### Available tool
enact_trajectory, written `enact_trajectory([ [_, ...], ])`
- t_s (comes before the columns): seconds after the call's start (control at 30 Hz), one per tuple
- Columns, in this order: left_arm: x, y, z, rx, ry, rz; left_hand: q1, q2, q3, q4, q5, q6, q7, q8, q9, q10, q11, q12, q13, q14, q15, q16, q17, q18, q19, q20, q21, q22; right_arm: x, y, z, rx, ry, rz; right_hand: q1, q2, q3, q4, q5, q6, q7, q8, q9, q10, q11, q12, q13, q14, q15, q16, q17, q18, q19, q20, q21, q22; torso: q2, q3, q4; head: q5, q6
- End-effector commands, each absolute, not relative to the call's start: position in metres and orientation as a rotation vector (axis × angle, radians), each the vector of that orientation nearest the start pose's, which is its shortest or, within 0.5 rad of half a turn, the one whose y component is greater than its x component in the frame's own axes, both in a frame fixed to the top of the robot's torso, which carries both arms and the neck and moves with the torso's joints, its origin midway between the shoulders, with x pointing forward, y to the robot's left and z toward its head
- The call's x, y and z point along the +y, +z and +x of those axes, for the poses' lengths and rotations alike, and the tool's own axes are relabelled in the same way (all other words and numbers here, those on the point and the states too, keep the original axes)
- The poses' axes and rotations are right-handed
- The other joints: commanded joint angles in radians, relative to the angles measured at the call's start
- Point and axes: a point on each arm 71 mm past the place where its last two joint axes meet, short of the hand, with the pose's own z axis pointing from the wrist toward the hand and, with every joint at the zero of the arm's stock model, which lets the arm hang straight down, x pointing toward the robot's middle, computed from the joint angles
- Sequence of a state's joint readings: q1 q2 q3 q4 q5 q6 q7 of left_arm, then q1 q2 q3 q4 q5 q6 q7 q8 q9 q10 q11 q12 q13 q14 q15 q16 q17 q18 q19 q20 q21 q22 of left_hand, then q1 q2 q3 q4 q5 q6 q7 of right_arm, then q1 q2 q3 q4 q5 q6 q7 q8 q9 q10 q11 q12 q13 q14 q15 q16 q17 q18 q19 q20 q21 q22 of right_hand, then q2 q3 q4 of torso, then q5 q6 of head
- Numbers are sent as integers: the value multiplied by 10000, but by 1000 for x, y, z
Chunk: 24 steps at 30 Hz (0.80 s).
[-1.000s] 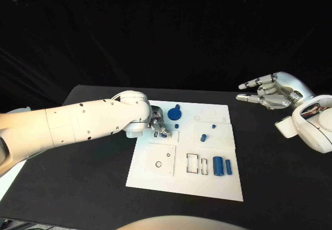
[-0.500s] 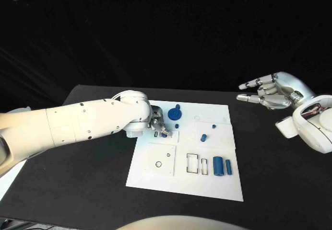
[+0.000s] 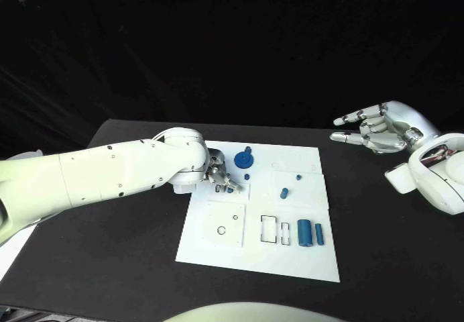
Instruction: Assemble the parts on the task board
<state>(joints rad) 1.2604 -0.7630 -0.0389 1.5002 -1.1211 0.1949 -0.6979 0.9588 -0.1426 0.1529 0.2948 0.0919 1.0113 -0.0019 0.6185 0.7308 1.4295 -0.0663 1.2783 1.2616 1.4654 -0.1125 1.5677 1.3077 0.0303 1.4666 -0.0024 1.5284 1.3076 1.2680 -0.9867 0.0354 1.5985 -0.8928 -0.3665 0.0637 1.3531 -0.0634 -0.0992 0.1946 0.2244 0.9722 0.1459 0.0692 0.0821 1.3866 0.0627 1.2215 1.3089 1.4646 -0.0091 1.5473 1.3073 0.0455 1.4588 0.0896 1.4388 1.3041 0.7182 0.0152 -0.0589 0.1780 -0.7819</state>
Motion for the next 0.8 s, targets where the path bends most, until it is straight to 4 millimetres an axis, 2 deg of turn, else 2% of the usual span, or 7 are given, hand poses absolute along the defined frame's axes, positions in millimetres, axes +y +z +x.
enact_trajectory([
  [0.03, 200, -200, 488, 23362, -1712, -1767, -8, 94, -314, -1, 19, 78, 16, -4, 5, 83, 8, 47, 16, 1054, -64, 31, 2631, -162, 828, -59, 27, 2058, -251, -115, 489, 15449, 9803, 3265, -49, 27, -66, 19, 3, 62, 14, 5, 13, -10, -23, -42, 81, 954, -61, -45, 2209, 114, -26, -19, -35, -17, -5, 5, 0, 14, 17],
  [0.2, 200, -190, 488, 23168, -2083, -2071, -33, 163, -515, 4, 25, 65, 19, -2, 11, 68, 12, 22, -10, 1054, -63, 31, 2631, -161, 827, -58, 22, 2054, -252, -116, 490, 15456, 9794, 3286, -66, 24, -86, 30, 6, 61, 14, 3, 13, -11, -22, -47, 76, 952, -61, -49, 2205, 114, -27, -20, -37, -21, 2, -1, -7, 24, 55],
  [0.33, 200, -175, 488, 23078, -2590, -2329, 52, 188, -617, -6, 47, -28, 47, -44, 1, -22, 31, -123, -154, 1054, -51, 31, 2631, -129, 777, -51, -70, 1925, -252, -117, 491, 15479, 9785, 3316, -66, 24, -86, 30, 6, 61, 14, 3, 13, -11, -22, -47, 76, 952, -61, -49, 2205, 114, -27, -20, -37, -21, 1, -5, -17, 27, 98],
  [0.5, 210, -147, 501, 23009, -2584, -2328, 414, 200, -889, -3, 64, -488, 254, -416, -221, -363, 206, -580, -604, 1054, 80, 31, 2631, -43, 632, 51, -336, 1570, -252, -119, 492, 15513, 9759, 3352, -66, 24, -86, 30, 6, 61, 14, 3, 13, -11, -22, -47, 76, 952, -61, -49, 2205, 114, -27, -20, -37, -21, 2, 14, -3, 45, 112],
  [0.6, 221, -131, 513, 22903, -2360, -2455, 579, 235, -1012, 0, 63, -750, 411, -766, -512, -498, 336, -747, -781, 1054, 187, 31, 2631, -30, 605, 148, -388, 1512, -252, -120, 492, 15533, 9744, 3372, -66, 24, -86, 30, 6, 61, 14, 3, 13, -11, -22, -47, 76, 952, -61, -49, 2205, 114, -27, -20, -37, -21, 5, 22, -5, 46, 156],
  [0.7, 232, -120, 527, 22743, -2101, -2759, 872, 381, -950, -5, 55, -970, 578, -1168, -881, -651, 480, -951, -997, 1054, 311, 31, 2631, -13, 575, 254, -449, 1442, -252, -121, 493, 15553, 9730, 3392, -75, 27, -99, 38, 11, 62, 14, 3, 13, -2, -23, -30, 87, 955, -61, -43, 2213, 112, -22, -21, -32, -9, 11, 12, 3, 42, 191],
  [0.8, 240, -117, 540, 22636, -1802, -3031, 1081, 505, -855, -13, 50, -931, 636, -1342, -1111, -760, 536, -1103, -1160, 1054, 368, 31, 2631, -3, 563, 318, -477, 1414, -252, -122, 493, 15560, 9719, 3407, -74, 29, -100, 38, 12, 63, 13, 3, 13, -1, -23, -28, 88, 954, -61, -45, 2211, 113, -23, -21, -34, -13, 10, 15, 13, 60, 197],
])
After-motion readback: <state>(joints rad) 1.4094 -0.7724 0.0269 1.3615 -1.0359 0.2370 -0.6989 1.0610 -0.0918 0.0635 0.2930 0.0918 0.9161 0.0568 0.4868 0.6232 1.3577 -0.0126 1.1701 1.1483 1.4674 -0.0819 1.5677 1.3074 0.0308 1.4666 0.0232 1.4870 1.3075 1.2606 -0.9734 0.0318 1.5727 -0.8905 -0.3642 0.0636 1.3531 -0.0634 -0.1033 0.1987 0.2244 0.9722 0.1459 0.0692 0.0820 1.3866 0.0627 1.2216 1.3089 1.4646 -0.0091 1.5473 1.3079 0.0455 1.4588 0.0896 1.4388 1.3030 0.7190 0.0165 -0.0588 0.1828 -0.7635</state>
